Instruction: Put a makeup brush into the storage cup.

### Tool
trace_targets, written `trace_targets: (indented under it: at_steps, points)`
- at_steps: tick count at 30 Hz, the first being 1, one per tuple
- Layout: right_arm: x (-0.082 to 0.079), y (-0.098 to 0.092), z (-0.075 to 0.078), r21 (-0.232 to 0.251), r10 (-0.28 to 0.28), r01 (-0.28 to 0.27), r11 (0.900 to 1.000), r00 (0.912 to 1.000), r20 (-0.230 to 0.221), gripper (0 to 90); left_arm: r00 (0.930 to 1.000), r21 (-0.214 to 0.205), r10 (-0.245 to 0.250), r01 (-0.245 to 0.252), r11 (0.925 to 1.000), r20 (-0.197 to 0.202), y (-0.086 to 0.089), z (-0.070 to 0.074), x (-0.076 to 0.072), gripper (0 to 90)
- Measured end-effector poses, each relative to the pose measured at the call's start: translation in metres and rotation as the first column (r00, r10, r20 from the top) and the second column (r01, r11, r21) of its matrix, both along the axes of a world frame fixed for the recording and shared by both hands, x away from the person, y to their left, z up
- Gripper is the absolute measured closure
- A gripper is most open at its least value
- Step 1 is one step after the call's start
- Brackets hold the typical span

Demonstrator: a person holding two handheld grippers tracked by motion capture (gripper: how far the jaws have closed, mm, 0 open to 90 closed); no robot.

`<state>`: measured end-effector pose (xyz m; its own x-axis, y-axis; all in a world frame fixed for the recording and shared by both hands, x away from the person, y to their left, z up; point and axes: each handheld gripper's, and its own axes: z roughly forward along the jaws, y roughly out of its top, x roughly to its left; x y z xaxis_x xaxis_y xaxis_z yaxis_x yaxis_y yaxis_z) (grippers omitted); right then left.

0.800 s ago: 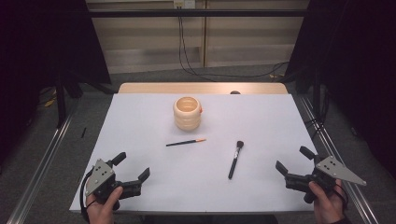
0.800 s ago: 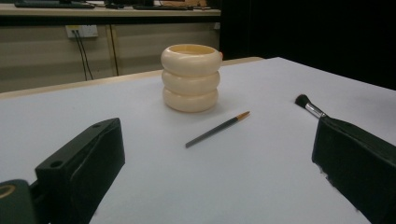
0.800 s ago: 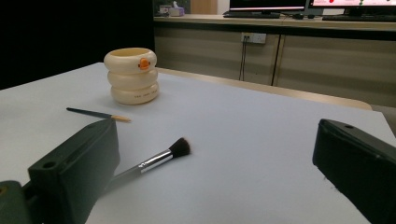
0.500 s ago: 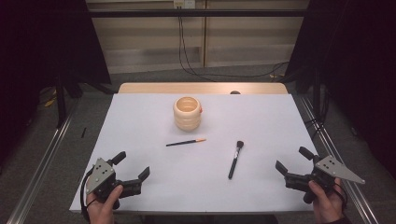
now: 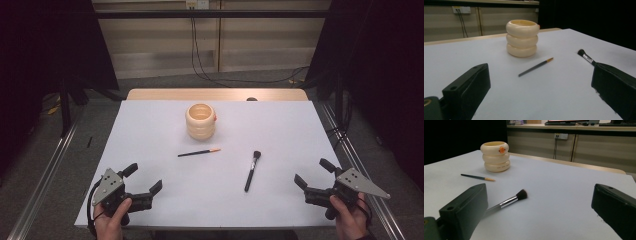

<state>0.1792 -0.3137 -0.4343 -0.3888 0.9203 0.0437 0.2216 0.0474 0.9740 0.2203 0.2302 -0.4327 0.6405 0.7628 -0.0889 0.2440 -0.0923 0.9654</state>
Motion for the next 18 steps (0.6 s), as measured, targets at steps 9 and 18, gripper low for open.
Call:
trace_targets:
  at_steps: [9, 18]
  points:
    - [0.0, 0.003, 0.001, -0.004, 0.01, -0.01, 0.9999, 0.9999, 0.005, 0.2, 1.0, 0.037, -0.007, 0.007, 0.9993, 0.005, -0.004, 0.003, -0.002, 2.1]
    - [0.001, 0.003, 0.001, -0.009, 0.044, -0.044, 0.999, 0.999, 0.003, 0.0, 0.9986, 0.066, -0.053, 0.054, 0.9964, -0.005, -0.018, 0.009, 0.005, 2.1]
